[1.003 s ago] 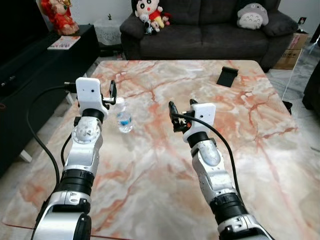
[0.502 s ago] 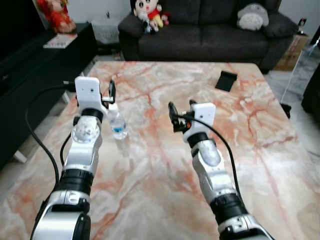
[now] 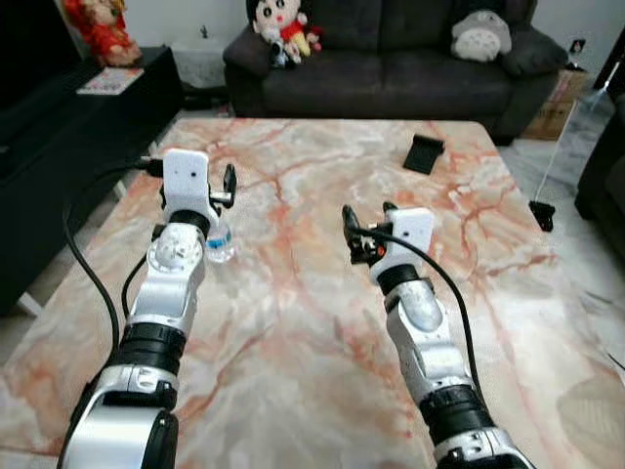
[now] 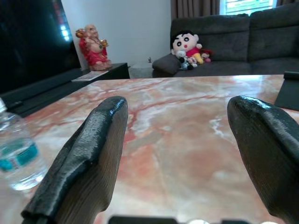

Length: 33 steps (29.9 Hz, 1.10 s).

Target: Picking trash to rubbish bin

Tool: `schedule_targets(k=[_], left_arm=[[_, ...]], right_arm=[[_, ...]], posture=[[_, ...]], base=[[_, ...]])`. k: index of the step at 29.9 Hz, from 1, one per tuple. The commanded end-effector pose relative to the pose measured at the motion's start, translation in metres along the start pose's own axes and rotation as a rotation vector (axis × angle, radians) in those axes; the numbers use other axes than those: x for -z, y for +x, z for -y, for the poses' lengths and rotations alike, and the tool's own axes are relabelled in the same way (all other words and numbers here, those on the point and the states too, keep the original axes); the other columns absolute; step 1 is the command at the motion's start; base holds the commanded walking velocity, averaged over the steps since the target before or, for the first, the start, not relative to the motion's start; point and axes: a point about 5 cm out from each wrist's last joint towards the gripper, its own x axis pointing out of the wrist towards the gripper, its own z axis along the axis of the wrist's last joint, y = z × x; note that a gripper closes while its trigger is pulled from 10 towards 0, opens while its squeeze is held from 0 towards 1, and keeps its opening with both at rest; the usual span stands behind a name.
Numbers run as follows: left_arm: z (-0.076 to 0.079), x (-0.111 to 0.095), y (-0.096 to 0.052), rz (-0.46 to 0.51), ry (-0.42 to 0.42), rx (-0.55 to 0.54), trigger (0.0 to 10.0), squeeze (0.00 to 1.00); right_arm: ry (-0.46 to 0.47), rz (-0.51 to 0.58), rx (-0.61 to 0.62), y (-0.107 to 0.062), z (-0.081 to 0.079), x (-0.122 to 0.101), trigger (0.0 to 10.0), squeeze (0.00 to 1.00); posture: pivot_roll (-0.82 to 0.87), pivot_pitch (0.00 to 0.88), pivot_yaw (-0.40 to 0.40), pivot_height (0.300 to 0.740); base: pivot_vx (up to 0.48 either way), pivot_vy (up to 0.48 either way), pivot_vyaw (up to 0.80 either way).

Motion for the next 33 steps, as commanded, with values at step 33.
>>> schedule_targets(k=[33], left_arm=[[-0.014,-0.017,0.041,-0.123,0.057,-0.059,10.0,0.00]], right_arm=[[0.019,-0.058,-0.007,-0.031,-0.004,0.005,10.0,0.00]], posture=[[0.03,0.196,0.038,0.740]], base=[[0.000,0.000,0.00]])
